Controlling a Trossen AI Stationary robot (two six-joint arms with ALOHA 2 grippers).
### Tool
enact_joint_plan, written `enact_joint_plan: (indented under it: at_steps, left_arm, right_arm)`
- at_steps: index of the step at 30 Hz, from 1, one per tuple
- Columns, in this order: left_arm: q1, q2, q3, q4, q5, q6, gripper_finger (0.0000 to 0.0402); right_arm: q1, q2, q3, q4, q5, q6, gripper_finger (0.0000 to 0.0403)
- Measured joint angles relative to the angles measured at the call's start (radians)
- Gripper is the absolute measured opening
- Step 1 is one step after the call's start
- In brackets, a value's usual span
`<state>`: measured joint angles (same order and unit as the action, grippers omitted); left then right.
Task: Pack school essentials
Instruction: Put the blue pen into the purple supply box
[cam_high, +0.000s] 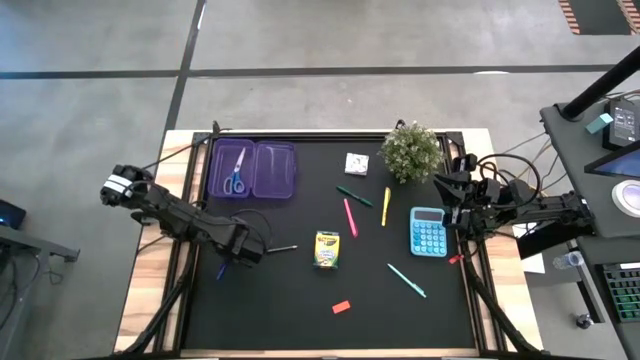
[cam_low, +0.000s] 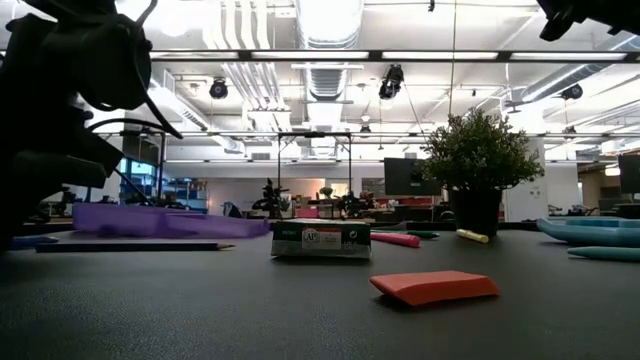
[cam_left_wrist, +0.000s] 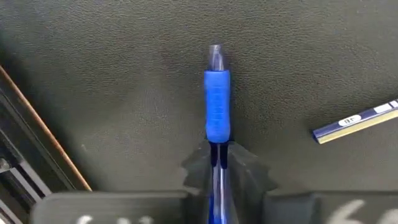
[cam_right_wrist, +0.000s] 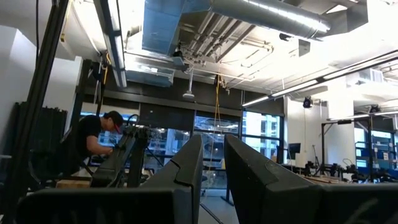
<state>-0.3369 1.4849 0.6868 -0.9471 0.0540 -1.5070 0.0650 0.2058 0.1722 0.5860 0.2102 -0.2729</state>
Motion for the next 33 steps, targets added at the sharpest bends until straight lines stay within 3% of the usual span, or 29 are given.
enact_joint_plan:
  at_steps: [8, 14, 19, 25, 33]
  left_arm:
    - [-0.001, -0.006, 0.02, -0.014, -0.026, 0.003, 0.0009]
    - [0.008, -0.062, 0.156, -0.16, -0.255, 0.006, 0.0004]
    - [0.065, -0.127, 0.245, -0.273, -0.536, 0.004, 0.0003]
    - [0.283, -0.202, 0.234, -0.306, -0.656, 0.1, 0.0002]
    - [0.703, -0.206, 0.234, -0.165, -0.648, 0.529, 0.0002]
  right_arm:
    - [0.0, 0.0, 0.0, 0.0, 0.0, 0.0, 0.0057]
    - [0.0, 0.0, 0.0, 0.001, 0.0, -0.007, 0.0057]
    - [0.0, 0.0, 0.0, 0.001, 0.0, -0.007, 0.0057]
    - [0.0, 0.0, 0.0, 0.0, 0.001, -0.008, 0.0057]
    - [0.0, 0.0, 0.0, 0.0, 0.001, -0.016, 0.0057]
